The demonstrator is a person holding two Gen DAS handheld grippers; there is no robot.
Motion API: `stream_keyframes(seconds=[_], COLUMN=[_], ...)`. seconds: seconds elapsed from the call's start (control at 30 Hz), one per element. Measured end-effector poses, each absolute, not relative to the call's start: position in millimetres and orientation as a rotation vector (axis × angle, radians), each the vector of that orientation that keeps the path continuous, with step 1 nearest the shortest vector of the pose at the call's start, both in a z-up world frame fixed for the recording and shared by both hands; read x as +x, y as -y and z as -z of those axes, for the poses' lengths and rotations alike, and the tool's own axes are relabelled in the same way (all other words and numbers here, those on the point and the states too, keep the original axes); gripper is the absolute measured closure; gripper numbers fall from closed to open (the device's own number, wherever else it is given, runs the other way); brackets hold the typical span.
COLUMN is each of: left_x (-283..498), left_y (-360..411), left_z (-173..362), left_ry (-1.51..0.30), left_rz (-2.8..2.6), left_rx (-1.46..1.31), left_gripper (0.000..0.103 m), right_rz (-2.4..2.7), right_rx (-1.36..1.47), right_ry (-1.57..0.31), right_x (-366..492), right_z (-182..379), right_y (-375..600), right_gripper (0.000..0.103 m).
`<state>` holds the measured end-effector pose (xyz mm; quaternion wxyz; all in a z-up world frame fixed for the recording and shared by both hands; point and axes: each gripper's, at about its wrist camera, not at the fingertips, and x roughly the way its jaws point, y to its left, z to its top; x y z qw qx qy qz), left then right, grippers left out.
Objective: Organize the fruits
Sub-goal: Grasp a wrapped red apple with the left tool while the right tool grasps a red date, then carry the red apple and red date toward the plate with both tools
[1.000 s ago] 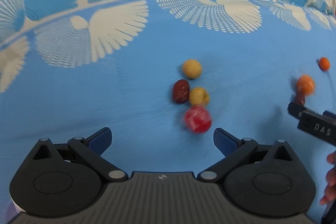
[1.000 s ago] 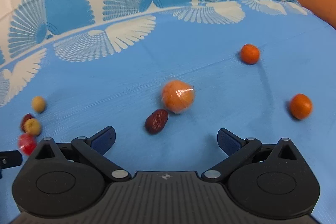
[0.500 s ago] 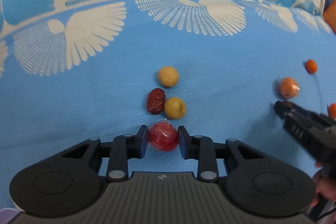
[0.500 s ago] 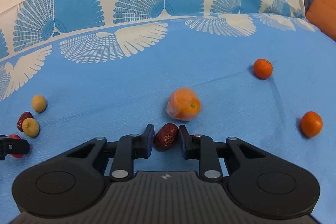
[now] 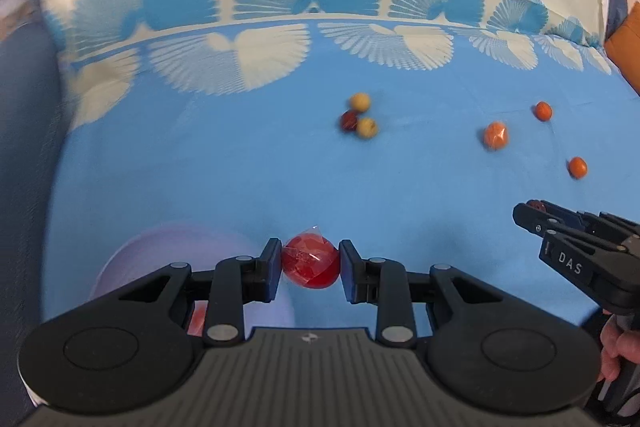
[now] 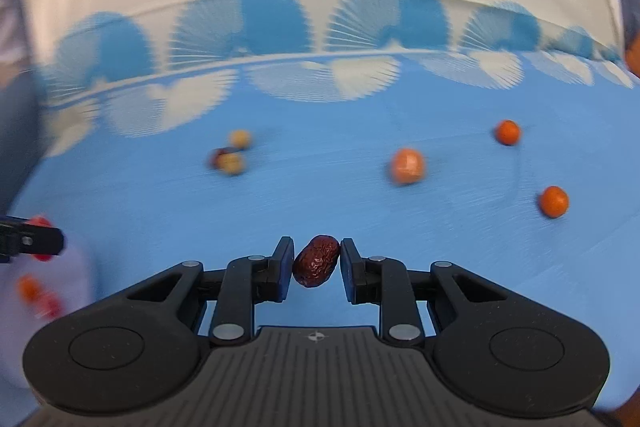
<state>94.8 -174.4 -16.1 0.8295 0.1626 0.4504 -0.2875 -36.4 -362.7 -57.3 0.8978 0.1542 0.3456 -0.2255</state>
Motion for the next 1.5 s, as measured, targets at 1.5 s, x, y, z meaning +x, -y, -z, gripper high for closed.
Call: stream_keyframes(seconds=[1.5], left_x=[-39], left_y=[-23], left_z=[-44], left_ry=[-0.889], left_rz=[0.331], left_rx=[0.225], left_gripper=[0.069], right_rz=[0.128], right_rx=[0.101], right_ry=[-0.659], right_x=[-142], right_z=[-28], right_y=[159], right_gripper=[0.076])
